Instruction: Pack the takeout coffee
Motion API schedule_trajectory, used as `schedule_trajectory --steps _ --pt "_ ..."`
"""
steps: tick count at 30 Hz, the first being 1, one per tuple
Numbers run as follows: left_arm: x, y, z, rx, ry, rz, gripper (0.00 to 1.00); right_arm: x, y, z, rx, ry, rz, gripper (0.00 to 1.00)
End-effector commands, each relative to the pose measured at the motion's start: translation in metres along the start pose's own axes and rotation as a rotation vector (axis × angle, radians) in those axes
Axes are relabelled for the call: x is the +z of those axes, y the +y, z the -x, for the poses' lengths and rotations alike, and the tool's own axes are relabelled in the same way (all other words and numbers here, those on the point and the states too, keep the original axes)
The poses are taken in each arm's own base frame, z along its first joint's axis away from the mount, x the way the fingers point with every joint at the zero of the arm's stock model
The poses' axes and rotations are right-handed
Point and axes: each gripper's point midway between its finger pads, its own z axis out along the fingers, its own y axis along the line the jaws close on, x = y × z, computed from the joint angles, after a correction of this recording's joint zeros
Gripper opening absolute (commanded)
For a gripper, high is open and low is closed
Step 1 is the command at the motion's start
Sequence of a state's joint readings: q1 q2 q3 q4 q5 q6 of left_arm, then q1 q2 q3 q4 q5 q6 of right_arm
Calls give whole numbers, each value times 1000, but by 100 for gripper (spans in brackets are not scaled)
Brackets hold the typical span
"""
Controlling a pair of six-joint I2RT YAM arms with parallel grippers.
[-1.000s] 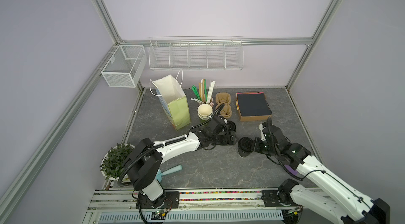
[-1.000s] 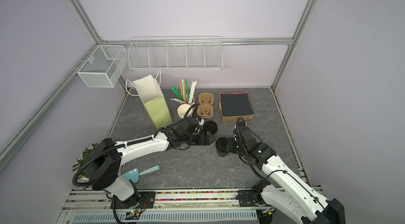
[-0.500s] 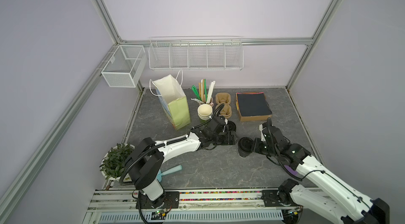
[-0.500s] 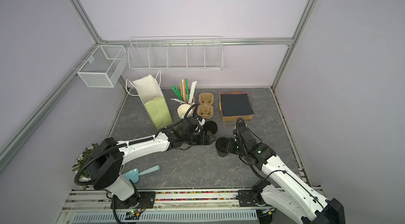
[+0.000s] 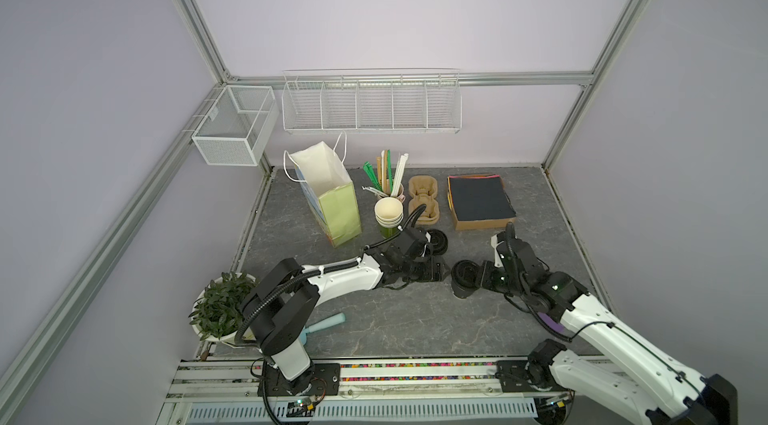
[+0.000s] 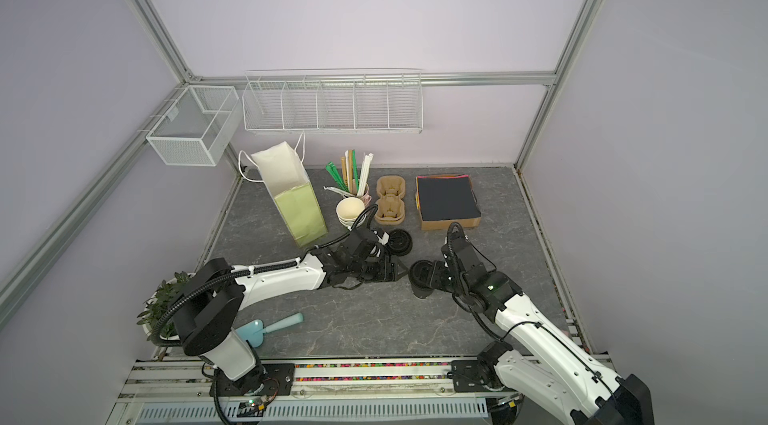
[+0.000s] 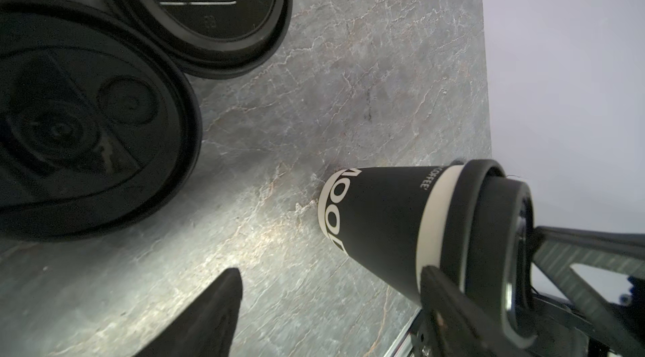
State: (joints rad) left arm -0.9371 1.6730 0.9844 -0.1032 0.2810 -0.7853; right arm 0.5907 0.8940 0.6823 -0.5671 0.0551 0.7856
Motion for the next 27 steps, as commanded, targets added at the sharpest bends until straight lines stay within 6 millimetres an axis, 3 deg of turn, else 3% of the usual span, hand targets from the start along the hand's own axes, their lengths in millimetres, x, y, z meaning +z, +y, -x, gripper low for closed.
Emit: schedule_trajectory --steps 1,5,15,27 --pt "-12 -5 8 3 -61 -6 83 7 -17 -14 19 44 -56 6" --pt "-19 -13 13 9 -85 -29 85 7 -16 -14 18 43 -56 6" --pt "-4 -18 5 -1 -35 -65 84 7 -17 -14 20 43 -55 6" --pt "6 -5 -5 5 2 -12 70 10 -19 -18 27 53 -59 6"
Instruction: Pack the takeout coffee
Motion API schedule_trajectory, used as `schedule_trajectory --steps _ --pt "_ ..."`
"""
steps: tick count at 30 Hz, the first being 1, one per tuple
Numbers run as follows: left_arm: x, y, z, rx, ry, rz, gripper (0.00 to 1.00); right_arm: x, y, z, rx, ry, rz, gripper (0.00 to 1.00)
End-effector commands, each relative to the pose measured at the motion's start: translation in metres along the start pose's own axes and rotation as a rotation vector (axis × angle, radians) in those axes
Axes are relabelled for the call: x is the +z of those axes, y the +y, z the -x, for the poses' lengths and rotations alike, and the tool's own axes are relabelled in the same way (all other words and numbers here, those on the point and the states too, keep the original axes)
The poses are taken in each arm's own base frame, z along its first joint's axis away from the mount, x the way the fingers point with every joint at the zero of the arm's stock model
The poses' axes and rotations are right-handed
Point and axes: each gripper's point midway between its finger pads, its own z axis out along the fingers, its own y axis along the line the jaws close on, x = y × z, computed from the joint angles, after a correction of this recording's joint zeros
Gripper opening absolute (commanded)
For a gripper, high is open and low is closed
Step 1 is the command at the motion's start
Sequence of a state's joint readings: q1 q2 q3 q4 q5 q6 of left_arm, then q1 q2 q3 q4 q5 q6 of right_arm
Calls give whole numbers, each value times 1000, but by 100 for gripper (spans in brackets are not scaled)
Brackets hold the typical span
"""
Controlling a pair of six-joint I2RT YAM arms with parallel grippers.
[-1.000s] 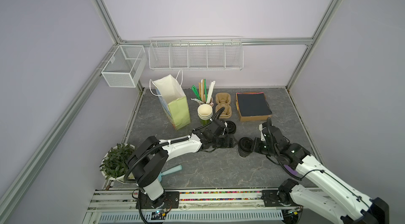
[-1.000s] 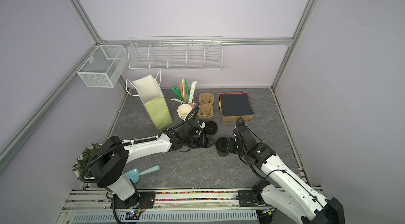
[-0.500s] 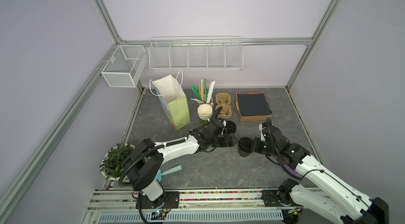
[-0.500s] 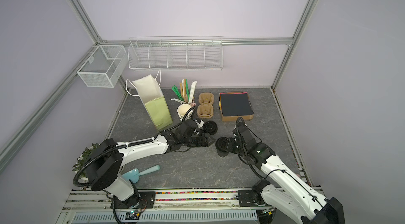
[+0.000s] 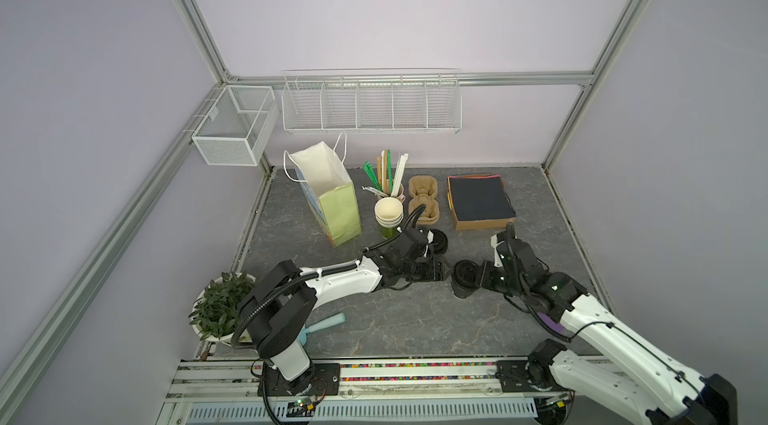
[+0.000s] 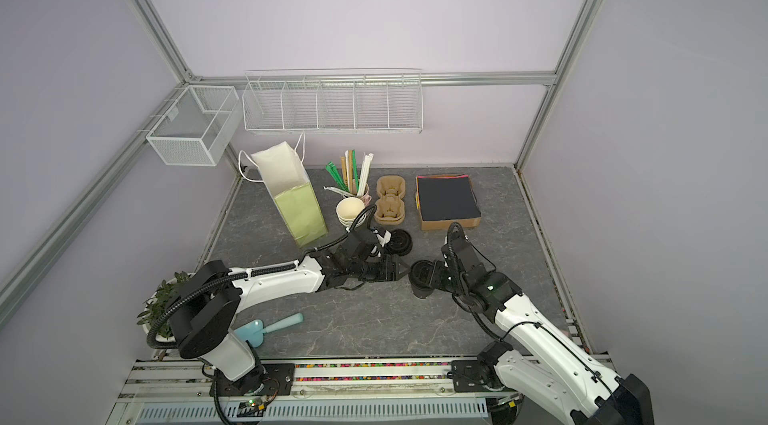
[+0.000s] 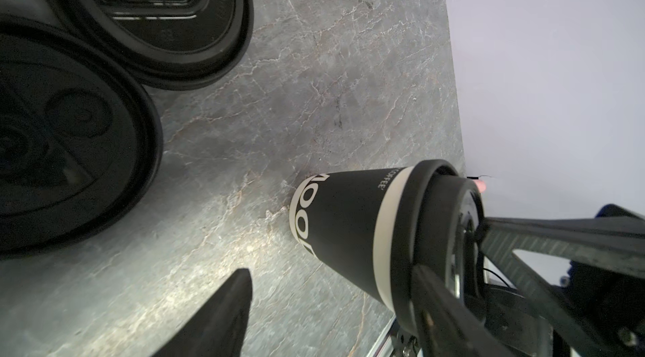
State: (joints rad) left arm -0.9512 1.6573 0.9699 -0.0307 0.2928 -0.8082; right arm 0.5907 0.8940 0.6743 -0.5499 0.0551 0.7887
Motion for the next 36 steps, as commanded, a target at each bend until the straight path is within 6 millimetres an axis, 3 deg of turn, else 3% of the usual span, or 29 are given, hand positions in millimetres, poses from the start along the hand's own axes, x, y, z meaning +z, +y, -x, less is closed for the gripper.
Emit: schedule_trajectory --steps 1,5,12,21,24,28,36 --pt "8 14 -10 0 35 58 68 8 -19 -18 24 59 -65 6" --pt "11 29 -20 -3 59 95 60 9 -22 -21 26 64 -70 6" --pt "18 51 -40 -31 92 124 58 8 -28 -24 31 64 -82 6" --pt "17 51 -37 -14 90 137 57 8 -31 -28 39 66 -84 6" --pt "16 50 -37 -12 93 140 61 8 -31 -28 39 67 -85 6" --pt "2 30 -15 36 46 142 75 7 -29 -24 32 61 -85 6" --pt "-48 -40 66 129 -148 58 95 3 -13 -8 1 49 -73 6"
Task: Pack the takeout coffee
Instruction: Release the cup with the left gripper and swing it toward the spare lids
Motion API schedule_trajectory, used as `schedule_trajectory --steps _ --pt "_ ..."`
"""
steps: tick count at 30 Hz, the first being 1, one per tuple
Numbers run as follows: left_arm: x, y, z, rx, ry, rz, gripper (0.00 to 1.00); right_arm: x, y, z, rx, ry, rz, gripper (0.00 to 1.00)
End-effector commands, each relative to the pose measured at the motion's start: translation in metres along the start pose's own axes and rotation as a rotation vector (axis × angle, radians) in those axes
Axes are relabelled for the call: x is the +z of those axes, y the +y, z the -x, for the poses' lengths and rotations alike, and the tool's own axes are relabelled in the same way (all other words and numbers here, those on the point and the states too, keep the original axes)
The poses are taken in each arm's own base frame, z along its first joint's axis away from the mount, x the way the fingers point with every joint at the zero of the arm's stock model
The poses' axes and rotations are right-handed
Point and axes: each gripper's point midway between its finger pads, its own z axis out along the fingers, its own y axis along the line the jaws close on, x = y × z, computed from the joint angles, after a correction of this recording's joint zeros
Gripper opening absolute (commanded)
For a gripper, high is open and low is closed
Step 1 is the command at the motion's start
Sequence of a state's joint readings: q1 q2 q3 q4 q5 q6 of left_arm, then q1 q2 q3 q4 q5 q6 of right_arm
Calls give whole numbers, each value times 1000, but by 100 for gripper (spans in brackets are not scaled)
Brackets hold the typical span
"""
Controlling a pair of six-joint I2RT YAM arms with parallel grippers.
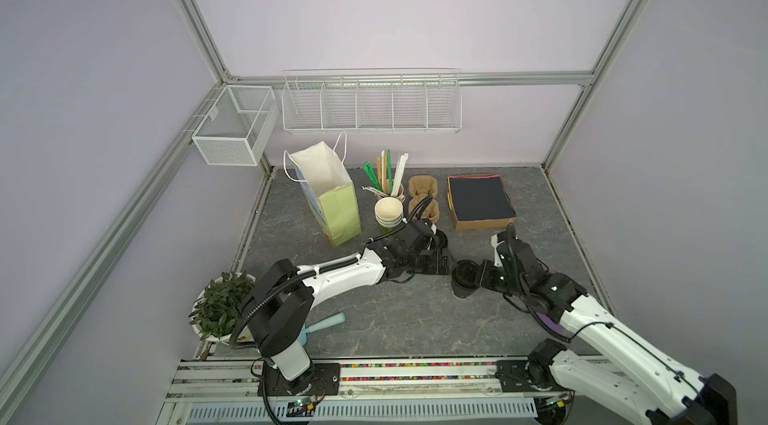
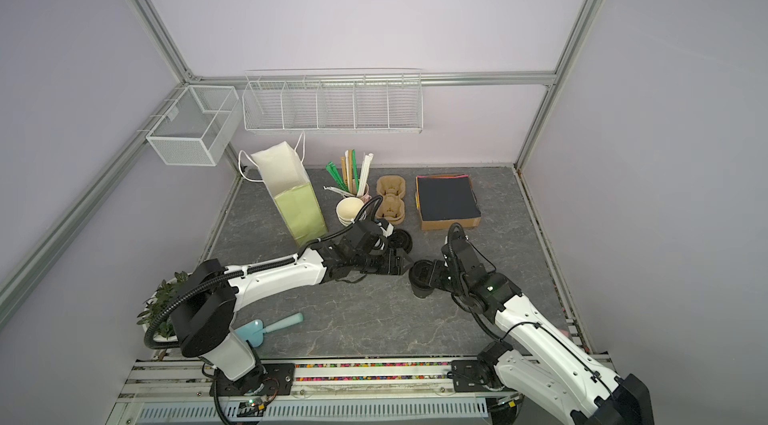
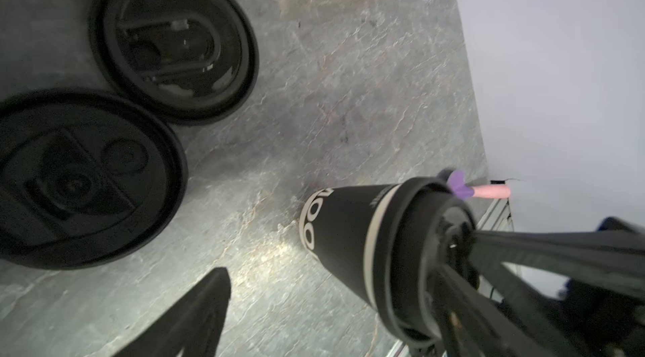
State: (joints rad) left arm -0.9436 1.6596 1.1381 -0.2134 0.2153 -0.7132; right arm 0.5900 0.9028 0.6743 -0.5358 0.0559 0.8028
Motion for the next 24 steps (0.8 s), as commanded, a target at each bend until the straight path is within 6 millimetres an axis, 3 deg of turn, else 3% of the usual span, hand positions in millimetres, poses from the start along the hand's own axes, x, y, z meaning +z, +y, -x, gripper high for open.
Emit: schedule_trajectory --steps 1,4,5,8,9,14,17,20,24 --pt "-41 -21 46 42 -128 -20 97 -1 -12 -7 -18 49 -75 6" --pt "-66 -28 67 64 -194 -14 100 -9 -2 7 -53 25 -69 7" --pt "-73 -28 71 72 -208 -4 99 -13 1 13 -67 16 -72 12" --pt "-89 -22 75 75 -228 32 99 -30 16 32 -116 -15 -69 54" --pt "-94 -17 75 69 -235 51 99 -35 21 37 -139 -24 -66 64" --pt "-121 16 68 -6 -297 188 99 -45 23 42 -220 17 -115 97" --pt "-140 37 60 -42 -292 257 99 -36 16 28 -242 106 -154 89" --pt "-154 52 51 -55 -269 298 99 -25 9 12 -261 164 -168 88" --pt "-176 64 45 -42 -293 349 99 -17 15 2 -291 185 -152 89"
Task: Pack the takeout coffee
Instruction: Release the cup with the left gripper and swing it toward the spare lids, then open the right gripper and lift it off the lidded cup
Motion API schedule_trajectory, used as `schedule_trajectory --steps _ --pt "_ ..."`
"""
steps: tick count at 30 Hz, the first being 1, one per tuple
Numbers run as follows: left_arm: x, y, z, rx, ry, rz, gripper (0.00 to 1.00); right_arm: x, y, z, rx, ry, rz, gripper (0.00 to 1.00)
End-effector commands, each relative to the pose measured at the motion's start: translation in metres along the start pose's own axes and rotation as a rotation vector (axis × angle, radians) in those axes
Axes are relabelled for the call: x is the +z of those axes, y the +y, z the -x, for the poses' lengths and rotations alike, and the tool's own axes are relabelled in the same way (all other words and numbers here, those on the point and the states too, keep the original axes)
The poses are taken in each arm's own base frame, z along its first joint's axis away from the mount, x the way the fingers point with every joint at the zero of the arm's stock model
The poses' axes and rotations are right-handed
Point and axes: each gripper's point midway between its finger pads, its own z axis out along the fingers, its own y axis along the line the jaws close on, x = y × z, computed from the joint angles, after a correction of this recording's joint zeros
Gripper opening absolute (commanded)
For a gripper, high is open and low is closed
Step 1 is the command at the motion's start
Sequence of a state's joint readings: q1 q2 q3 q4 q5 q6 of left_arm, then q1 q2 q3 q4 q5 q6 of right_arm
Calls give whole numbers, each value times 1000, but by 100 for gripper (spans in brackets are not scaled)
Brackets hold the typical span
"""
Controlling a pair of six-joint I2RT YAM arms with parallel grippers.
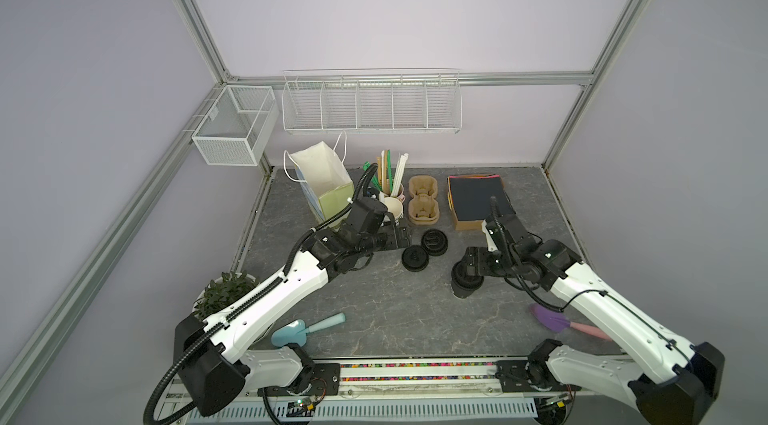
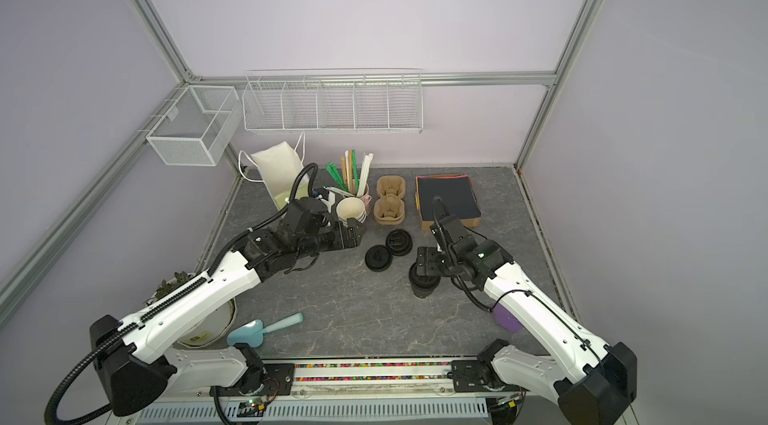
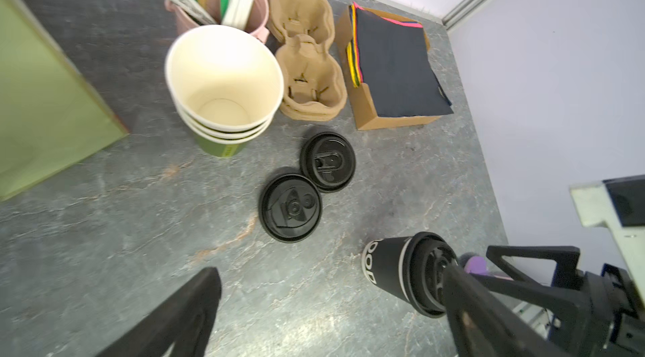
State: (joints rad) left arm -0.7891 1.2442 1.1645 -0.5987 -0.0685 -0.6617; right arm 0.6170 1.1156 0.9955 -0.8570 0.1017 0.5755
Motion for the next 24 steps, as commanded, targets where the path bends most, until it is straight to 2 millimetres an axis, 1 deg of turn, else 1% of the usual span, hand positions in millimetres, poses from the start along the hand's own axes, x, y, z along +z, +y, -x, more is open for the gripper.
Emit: schedule_trajectory --steps 1,6,9,13,17,18,20,24 --pt "-17 26 -8 25 5 96 99 3 5 -11 -52 36 4 90" --pt "-29 44 -6 33 -36 151 99 10 13 -16 -105 59 -12 92" --pt "-30 50 -9 33 -38 167 99 16 11 -19 -135 88 -56 92" --pt "-29 57 -12 42 -33 192 99 19 8 -20 -162 95 -103 93" --pt "-29 60 -13 43 -32 202 99 21 6 -20 -175 97 -129 99" --pt "-29 61 -13 44 -34 206 99 22 6 -19 -179 98 -137 99" --pt "-29 62 -13 45 -33 209 99 23 6 -19 -187 100 -143 95" --pt "-27 63 -15 50 -29 214 99 27 10 -19 -207 108 -151 90"
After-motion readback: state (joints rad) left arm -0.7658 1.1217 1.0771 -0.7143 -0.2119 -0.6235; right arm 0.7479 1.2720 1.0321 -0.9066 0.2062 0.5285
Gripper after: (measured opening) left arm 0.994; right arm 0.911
